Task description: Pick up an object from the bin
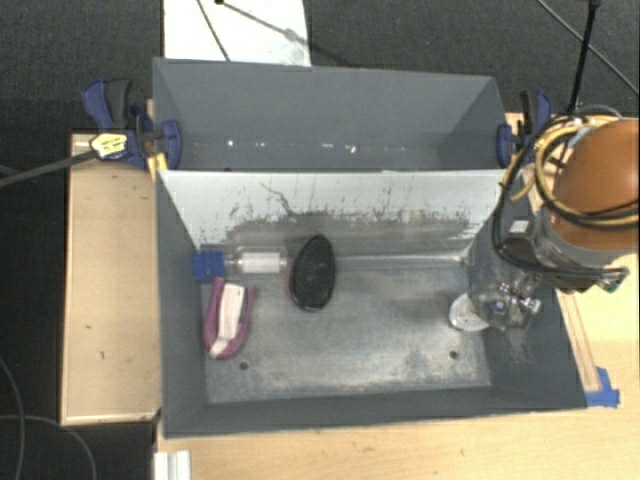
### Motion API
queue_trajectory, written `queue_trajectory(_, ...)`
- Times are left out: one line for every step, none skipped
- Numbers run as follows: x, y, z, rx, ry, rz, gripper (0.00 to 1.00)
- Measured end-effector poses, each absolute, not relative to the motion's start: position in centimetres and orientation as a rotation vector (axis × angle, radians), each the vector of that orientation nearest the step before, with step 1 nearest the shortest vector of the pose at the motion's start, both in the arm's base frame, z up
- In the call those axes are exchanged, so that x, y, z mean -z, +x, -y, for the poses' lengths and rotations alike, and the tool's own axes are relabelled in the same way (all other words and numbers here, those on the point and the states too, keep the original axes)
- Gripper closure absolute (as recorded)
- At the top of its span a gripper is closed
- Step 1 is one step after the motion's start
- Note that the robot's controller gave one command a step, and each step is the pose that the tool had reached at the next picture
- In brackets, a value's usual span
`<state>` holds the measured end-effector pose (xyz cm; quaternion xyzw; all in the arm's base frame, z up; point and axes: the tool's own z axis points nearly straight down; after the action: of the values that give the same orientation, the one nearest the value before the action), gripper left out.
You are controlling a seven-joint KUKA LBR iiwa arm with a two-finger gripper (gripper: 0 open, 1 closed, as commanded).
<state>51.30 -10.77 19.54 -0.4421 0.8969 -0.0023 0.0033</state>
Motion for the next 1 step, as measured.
queue_trajectory(-27.60,53.68,9.46,0.010,-1.405,-2.797,1.00)
